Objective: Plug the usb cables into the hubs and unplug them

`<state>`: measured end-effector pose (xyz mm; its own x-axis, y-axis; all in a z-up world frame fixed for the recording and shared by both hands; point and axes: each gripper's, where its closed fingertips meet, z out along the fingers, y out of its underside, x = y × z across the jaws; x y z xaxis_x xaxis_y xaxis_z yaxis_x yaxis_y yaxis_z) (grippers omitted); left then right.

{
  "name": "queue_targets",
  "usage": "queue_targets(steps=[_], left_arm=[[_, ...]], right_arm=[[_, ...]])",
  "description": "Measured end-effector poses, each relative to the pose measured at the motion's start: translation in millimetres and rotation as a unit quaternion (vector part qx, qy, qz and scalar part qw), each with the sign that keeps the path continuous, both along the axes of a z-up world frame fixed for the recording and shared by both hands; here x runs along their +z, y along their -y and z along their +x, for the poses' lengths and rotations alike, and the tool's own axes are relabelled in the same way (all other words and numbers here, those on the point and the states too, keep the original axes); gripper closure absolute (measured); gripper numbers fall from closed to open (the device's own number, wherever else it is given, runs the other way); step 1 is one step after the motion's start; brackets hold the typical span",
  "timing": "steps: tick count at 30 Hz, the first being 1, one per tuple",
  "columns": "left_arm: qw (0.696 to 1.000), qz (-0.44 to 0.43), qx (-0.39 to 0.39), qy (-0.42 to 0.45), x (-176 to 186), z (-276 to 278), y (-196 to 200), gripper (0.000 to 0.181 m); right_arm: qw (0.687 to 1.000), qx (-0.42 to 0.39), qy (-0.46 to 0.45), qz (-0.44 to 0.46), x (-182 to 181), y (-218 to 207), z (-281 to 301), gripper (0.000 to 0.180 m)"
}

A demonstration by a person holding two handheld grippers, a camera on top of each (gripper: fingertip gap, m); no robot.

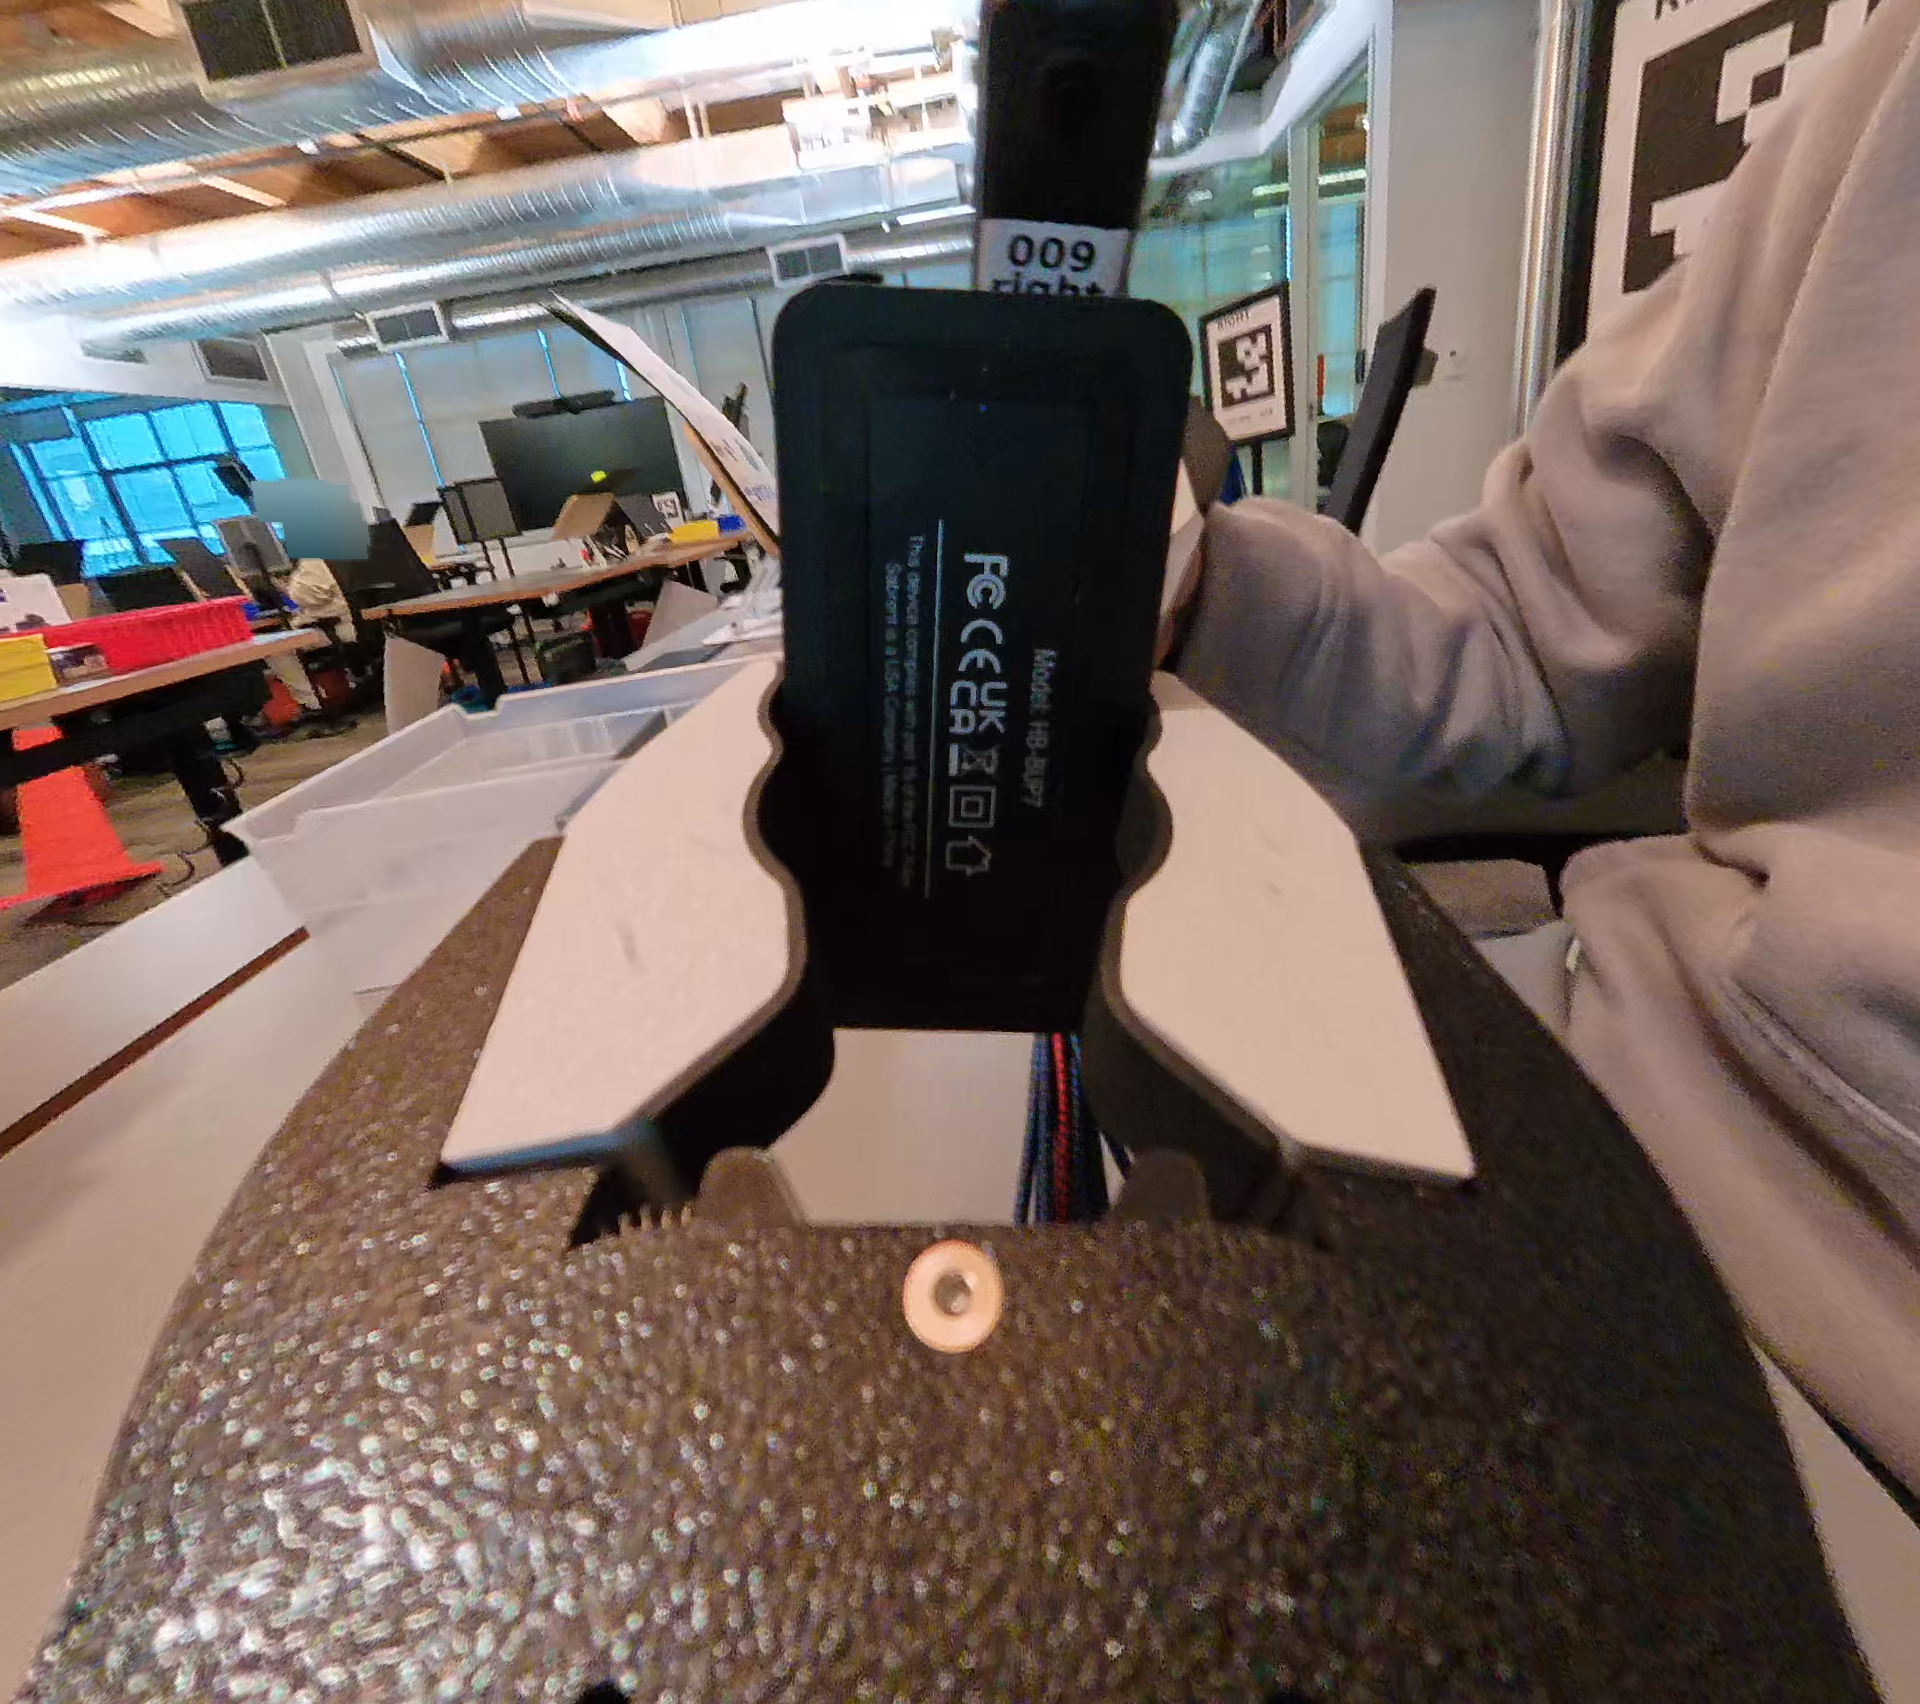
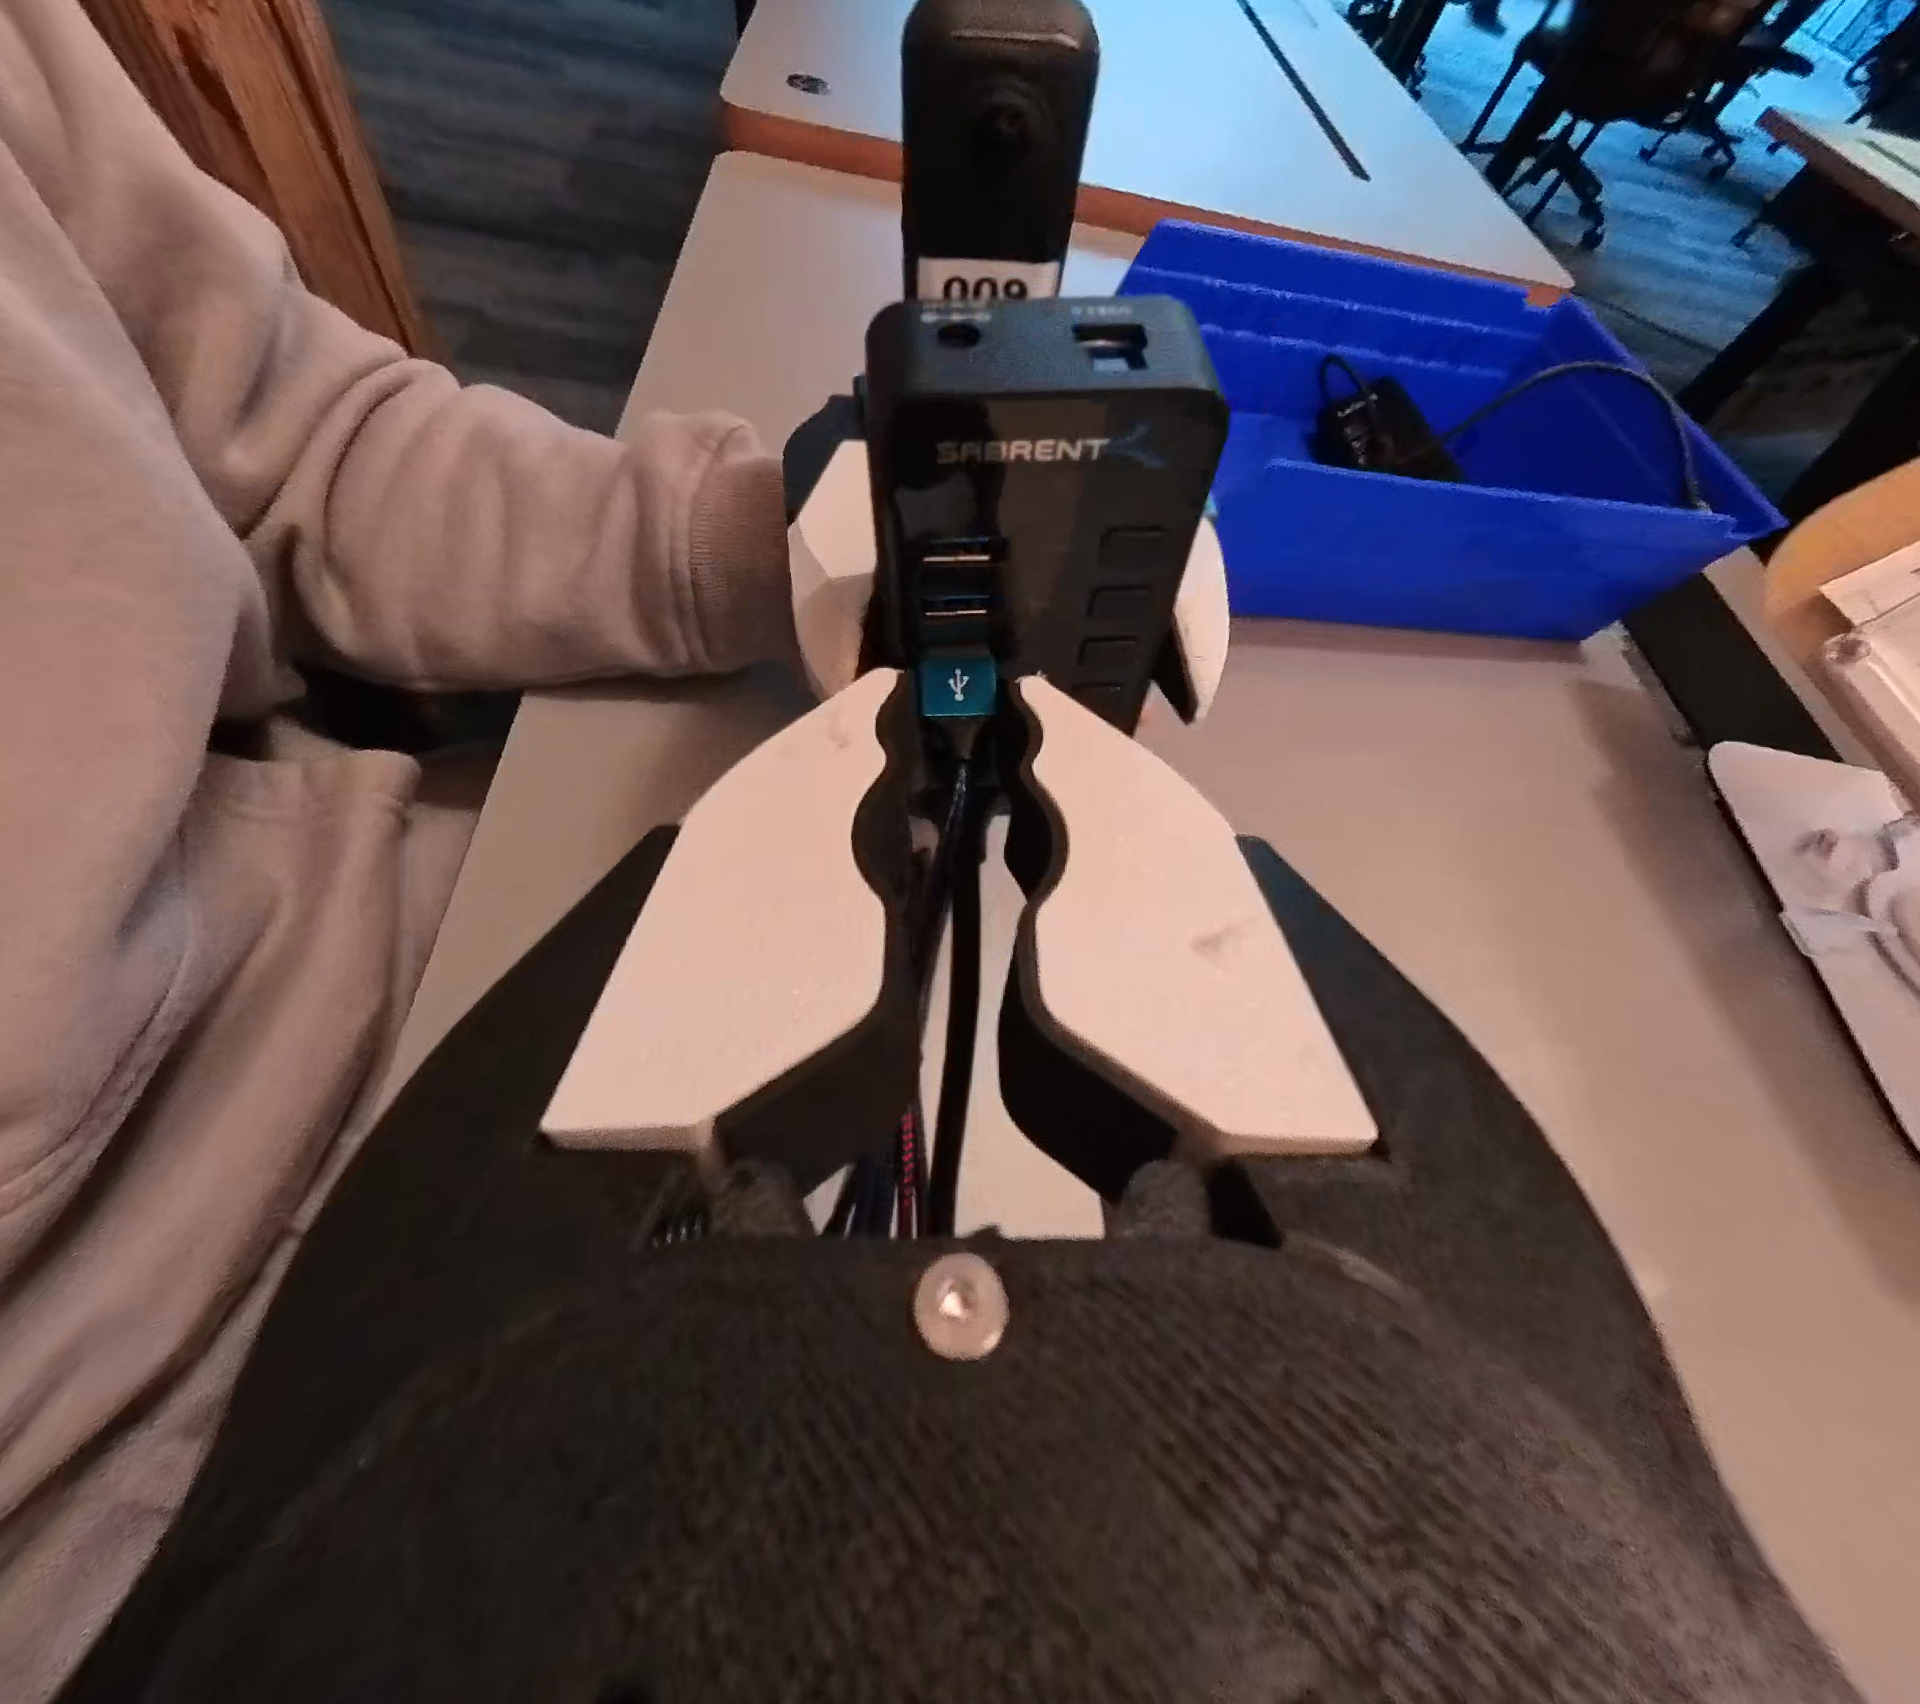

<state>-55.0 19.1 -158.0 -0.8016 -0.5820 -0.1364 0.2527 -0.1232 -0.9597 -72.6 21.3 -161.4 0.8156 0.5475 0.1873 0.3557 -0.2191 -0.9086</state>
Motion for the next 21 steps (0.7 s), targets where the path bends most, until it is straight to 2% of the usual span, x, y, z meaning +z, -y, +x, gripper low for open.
queue_targets(steps=[1,4,7,9,11,13,16,21], left_arm=[[1.000,0.008,-0.002,-0.006,-2,1,2,0.120],[1.000,0.010,-0.006,-0.019,-3,2,5,0.121],[0.999,0.023,0.011,-0.026,-9,7,3,0.121],[1.000,0.013,0.023,-0.015,-5,7,-4,0.121],[0.997,-0.036,0.060,-0.016,3,7,-36,0.121],[0.996,-0.063,0.066,0.017,19,-8,-58,0.121],[0.990,-0.069,0.113,0.043,31,-10,-74,0.121],[0.982,-0.099,0.157,0.037,28,-4,-96,0.121]], right_arm=[[1.000,0.007,-0.023,-0.005,0,2,1,0.164],[0.997,0.034,-0.073,-0.012,-3,4,3,0.164],[0.998,0.018,-0.056,-0.017,-6,2,7,0.164],[1.000,-0.021,-0.005,-0.013,-2,4,13,0.164],[0.998,-0.063,0.007,0.015,17,16,34,0.164],[0.995,-0.085,-0.037,0.031,33,32,62,0.164],[0.994,-0.073,-0.057,0.066,57,53,68,0.165],[0.994,-0.078,-0.015,0.080,71,84,99,0.165]])
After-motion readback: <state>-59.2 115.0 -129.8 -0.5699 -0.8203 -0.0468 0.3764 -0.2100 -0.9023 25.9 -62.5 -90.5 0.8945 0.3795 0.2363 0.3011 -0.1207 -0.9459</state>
